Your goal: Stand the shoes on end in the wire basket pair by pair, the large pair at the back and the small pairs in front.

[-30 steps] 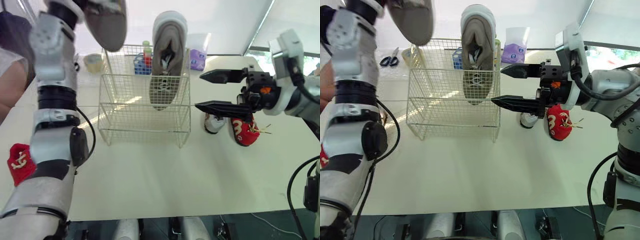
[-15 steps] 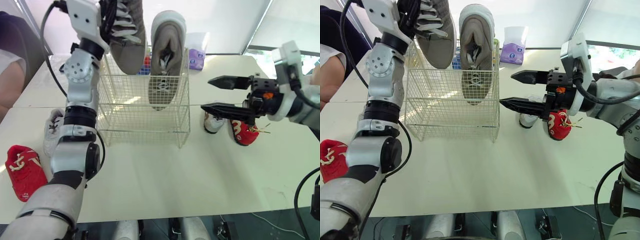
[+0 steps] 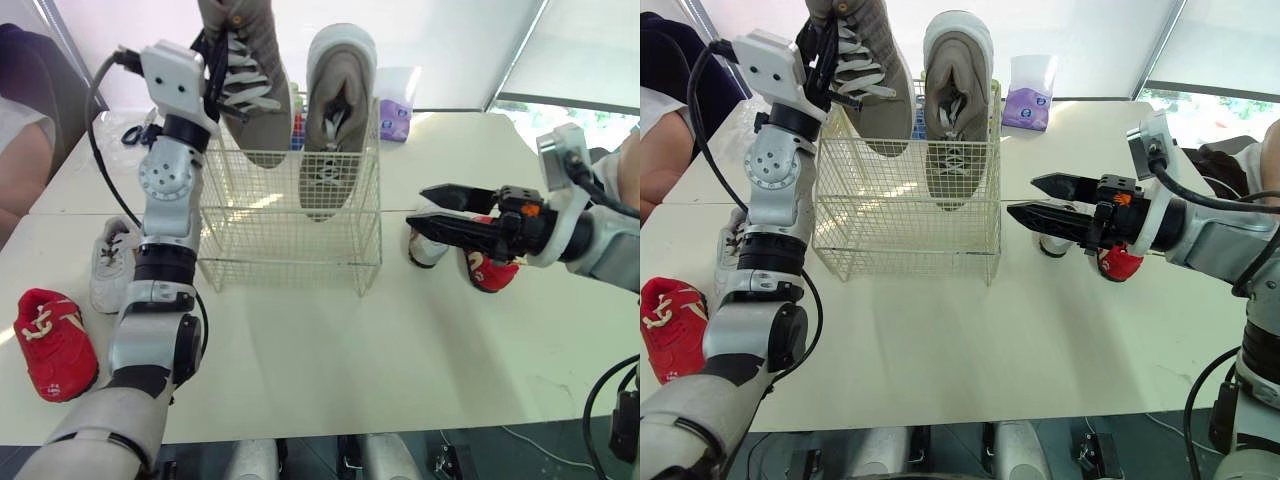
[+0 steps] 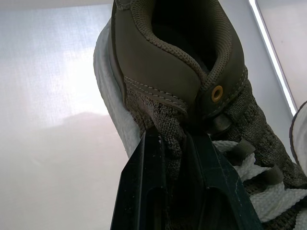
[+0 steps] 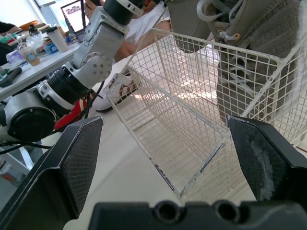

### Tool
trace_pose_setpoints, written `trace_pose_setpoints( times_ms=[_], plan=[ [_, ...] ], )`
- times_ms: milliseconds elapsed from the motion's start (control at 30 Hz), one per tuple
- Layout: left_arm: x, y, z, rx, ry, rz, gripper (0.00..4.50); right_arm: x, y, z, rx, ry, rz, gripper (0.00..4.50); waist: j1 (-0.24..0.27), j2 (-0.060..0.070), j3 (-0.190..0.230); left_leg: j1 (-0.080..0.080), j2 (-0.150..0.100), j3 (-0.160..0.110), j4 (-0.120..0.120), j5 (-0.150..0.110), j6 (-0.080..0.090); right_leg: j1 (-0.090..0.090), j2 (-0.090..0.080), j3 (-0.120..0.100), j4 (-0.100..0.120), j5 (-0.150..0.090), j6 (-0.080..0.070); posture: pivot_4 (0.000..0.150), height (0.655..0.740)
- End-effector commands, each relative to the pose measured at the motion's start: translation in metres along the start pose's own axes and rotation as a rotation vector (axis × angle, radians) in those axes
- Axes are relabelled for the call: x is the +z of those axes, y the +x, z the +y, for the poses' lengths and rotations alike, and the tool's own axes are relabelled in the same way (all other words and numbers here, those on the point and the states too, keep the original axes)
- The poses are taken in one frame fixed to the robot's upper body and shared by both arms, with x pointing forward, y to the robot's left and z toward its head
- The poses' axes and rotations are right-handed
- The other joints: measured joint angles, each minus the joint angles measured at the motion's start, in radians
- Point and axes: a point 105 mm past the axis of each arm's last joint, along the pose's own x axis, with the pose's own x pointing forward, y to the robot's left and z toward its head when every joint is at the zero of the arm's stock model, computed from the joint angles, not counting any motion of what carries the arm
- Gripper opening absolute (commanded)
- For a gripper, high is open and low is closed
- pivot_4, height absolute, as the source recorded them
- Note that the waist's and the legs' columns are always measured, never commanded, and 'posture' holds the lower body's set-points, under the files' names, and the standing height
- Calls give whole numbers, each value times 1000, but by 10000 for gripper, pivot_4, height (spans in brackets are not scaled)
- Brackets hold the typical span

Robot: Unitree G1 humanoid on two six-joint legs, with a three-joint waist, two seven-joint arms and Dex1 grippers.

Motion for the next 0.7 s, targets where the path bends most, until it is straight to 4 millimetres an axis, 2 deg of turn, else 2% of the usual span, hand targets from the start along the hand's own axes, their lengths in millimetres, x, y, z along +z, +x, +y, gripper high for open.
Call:
trace_pose_setpoints(
  times_ms=[33, 267, 467, 567, 633, 700],
  plan=[
    [8, 1, -6, -55, 32, -16, 2486, 8, 1, 5, 18, -37, -36, 45000, 1, 0, 0, 0, 0, 0, 0, 0, 0, 0, 0, 0, 0, 0, 0, 1500, 7400],
    [11, -7, -4, -171, 144, 9, 2486, 3, 8, 0, 24, -44, -37, 45000, -2, 0, 0, 0, 0, 0, 0, 0, 0, 0, 1, 0, 0, 0, 0, 1500, 7400],
    [-3, -19, 0, -146, 70, 69, 2486, 1, 13, -2, 30, -51, -46, 45000, -2, 0, 0, 0, 0, 0, 0, 0, 0, 0, 0, 0, 0, 0, 0, 1500, 7400],
    [-5, -23, 6, -98, 24, 87, 13499, -1, 14, -4, 29, -57, -47, 45000, -1, 1, 0, 0, 0, 0, 0, 0, 0, 0, 0, 0, 0, 0, 0, 1500, 7400],
    [-1, -25, 9, -86, 19, 94, 24539, -2, 15, -5, 30, -61, -44, 45000, -1, 1, 0, 0, 0, 0, 0, 0, 0, 0, 0, 0, 0, 0, 0, 1500, 7400],
    [3, -30, 13, -81, 20, 110, 33747, -3, 16, -5, 35, -64, -43, 45000, 0, 1, 0, 0, 0, 0, 0, 0, 0, 0, 0, 0, 0, 0, 0, 1500, 7400]
  ],
)
